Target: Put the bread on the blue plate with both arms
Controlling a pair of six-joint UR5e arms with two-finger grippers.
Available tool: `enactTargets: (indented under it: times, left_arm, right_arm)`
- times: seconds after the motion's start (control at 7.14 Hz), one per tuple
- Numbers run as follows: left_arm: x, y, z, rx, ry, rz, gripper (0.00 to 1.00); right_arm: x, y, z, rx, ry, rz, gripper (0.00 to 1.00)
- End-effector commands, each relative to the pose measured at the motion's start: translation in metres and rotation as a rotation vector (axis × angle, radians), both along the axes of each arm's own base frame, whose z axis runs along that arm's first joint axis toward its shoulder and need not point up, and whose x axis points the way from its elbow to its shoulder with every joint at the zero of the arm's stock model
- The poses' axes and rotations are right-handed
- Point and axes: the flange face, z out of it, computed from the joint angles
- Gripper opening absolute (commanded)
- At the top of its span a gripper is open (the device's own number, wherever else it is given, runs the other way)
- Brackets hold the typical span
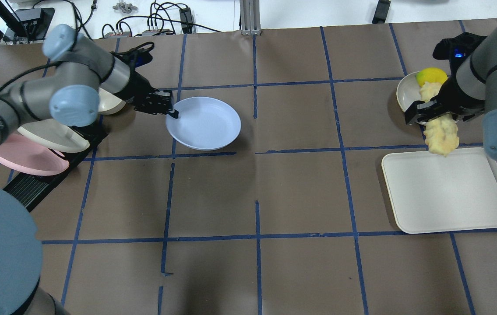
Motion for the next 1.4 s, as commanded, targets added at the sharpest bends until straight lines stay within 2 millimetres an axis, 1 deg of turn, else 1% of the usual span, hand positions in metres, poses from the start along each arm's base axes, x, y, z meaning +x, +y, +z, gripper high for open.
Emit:
enactTargets:
  times: [0.0,0.14,0.28,0.42,0.56,0.7,0.84,0.98,1.12,1.26]
  left_arm:
    - [-0.101,0.022,-0.005,0.027,0.016,0.118,0.00]
    - [-0.120,0.048,-0.011,0.040,0.021,0.132,0.01]
    - [-0.123,0.073,-0.030,-0.005,0.032,0.150,0.10]
    - [-0.120,0.088,-0.051,-0.019,0.032,0.156,0.56]
    - [-0.118,0.091,-0.053,-0.007,0.024,0.164,1.00]
    - [-0.106,0.093,-0.051,-0.024,-0.019,0.149,1.00]
    - [-0.080,0.083,-0.051,0.022,-0.038,0.138,1.00]
    - [-0.031,0.069,-0.043,0.047,-0.062,0.073,1.00]
    - [0.028,0.052,-0.023,0.118,-0.124,-0.004,1.00]
    - [0.063,0.041,0.016,0.211,-0.231,-0.050,1.00]
  right_arm:
    - [0.043,-0.004,-0.007,0.003,-0.010,0.024,0.16]
    - [0.062,-0.001,-0.012,0.008,-0.028,-0.023,0.16]
    - [0.080,0.000,-0.025,0.034,-0.033,-0.011,0.16]
    - [0.101,0.004,-0.033,0.043,-0.038,-0.019,0.16]
    - [0.110,0.012,-0.044,0.061,-0.042,-0.025,0.16]
    - [0.112,0.018,-0.054,0.082,-0.044,-0.034,0.16]
    - [0.119,0.022,-0.057,0.089,-0.053,-0.020,0.16]
    - [0.136,0.025,-0.062,0.100,-0.057,-0.010,0.15]
    - [0.167,0.026,-0.066,0.071,-0.067,-0.016,0.16]
    - [0.191,0.018,-0.087,0.043,-0.072,0.011,0.16]
